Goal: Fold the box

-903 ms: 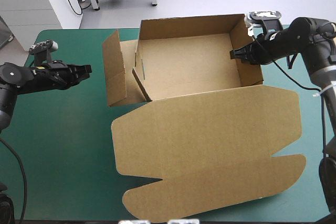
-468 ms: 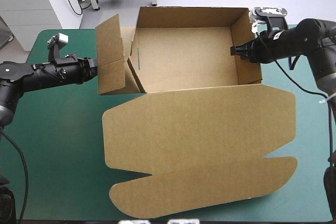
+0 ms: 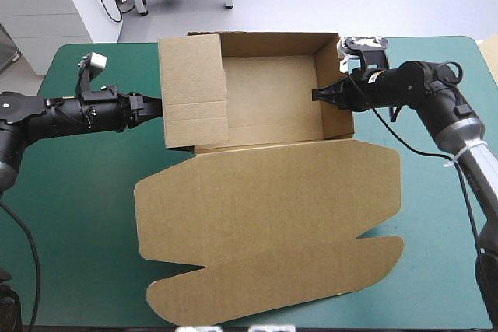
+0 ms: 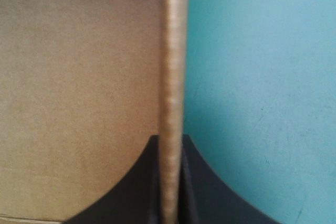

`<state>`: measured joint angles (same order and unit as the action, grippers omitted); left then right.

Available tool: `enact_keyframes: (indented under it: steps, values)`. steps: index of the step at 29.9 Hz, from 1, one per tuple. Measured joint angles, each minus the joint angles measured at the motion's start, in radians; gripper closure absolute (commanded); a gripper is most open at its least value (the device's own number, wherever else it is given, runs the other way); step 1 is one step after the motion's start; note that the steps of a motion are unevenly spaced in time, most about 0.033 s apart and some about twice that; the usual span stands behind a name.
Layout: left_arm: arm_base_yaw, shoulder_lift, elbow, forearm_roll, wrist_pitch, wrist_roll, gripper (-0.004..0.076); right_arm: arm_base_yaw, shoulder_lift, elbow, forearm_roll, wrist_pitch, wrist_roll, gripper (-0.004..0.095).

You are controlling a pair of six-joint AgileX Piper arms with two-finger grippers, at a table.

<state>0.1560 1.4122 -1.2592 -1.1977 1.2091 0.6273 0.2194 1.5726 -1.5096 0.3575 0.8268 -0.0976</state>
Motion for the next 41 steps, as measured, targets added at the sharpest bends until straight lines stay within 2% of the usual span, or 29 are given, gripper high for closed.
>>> enact_keyframes:
  steps: [11, 17, 19, 22, 26, 29, 41]
  values:
    - [-0.005, -0.029, 0.0, 0.009, 0.003, 0.004, 0.0731, 0.063, 0.0, 0.021, -0.04, -0.112, 0.007, 0.0923]
    - [-0.046, -0.032, 0.0, 0.103, 0.007, 0.003, 0.0723, 0.08, 0.0, 0.037, -0.048, -0.138, 0.007, 0.0923]
    - [-0.058, -0.032, 0.0, 0.123, 0.007, -0.001, 0.0685, 0.08, 0.0, 0.037, -0.054, -0.14, 0.007, 0.0923]
    - [-0.075, -0.032, 0.0, 0.134, 0.004, -0.005, 0.0577, 0.08, 0.0, 0.039, -0.063, -0.142, 0.007, 0.0923]
    - [-0.097, -0.032, 0.0, 0.146, -0.001, -0.007, 0.0358, 0.079, 0.0, 0.039, -0.086, -0.143, 0.006, 0.0923]
    - [-0.104, -0.032, 0.0, 0.158, -0.005, -0.009, 0.026, 0.077, 0.0, 0.039, -0.096, -0.14, 0.005, 0.0923]
    - [-0.108, -0.032, 0.0, 0.164, -0.002, -0.012, 0.0246, 0.076, 0.029, 0.039, -0.106, -0.12, 0.01, 0.0923]
